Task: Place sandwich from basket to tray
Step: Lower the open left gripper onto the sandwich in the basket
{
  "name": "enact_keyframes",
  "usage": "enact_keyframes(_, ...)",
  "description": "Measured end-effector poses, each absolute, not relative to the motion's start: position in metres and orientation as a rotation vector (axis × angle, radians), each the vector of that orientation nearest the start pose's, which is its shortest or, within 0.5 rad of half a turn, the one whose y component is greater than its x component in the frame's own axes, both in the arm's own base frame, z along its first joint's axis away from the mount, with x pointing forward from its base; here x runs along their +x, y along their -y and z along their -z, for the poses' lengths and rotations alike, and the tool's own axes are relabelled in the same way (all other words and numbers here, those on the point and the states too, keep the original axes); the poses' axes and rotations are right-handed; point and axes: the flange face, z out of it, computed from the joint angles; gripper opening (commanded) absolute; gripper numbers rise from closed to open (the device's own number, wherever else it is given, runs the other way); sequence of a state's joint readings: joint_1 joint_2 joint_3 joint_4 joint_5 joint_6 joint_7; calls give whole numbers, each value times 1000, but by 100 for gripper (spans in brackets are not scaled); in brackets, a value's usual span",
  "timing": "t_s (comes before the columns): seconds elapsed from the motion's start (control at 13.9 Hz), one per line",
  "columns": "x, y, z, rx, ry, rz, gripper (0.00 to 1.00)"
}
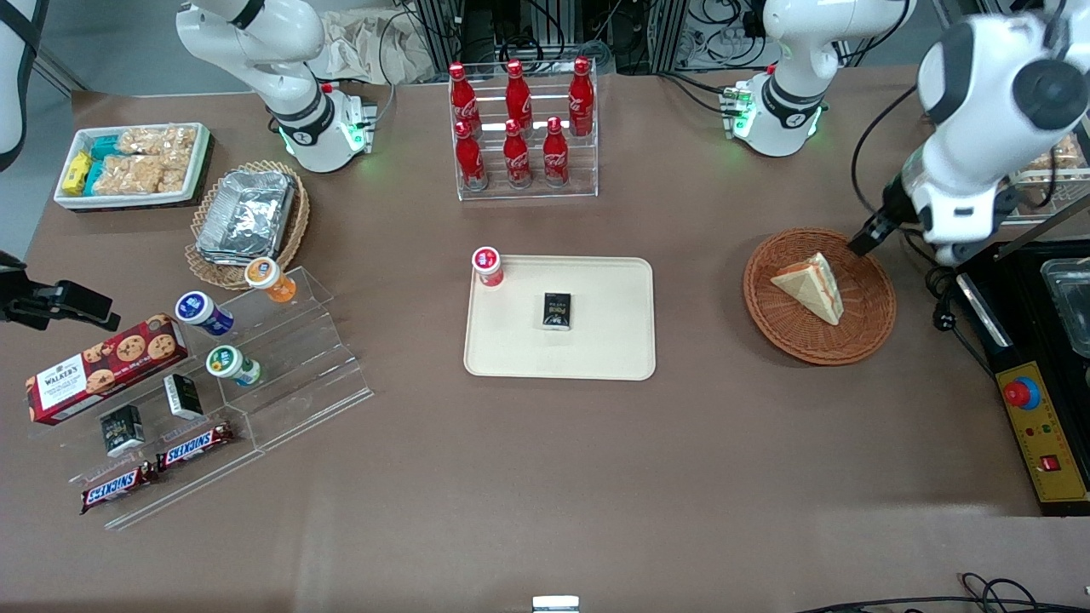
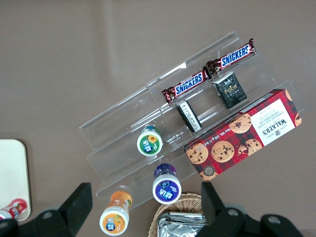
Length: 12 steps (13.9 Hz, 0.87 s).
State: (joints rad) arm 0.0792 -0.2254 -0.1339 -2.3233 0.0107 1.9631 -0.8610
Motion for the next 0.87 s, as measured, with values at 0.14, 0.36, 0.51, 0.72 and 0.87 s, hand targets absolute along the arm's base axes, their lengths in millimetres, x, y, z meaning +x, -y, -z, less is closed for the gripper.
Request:
enact_keyframes(0.14, 455, 25, -375, -2777, 1228, -189, 100)
enact_keyframes(0.36, 441, 23, -319, -2780, 1241, -190, 100)
enact_keyframes(0.51, 429, 23, -287, -2784, 1246, -189, 100)
enact_keyframes(0.72, 422, 15, -258, -2781, 1291, -172, 100)
enact_keyframes(0.87, 421, 4, -240, -2779, 1333, -154, 78)
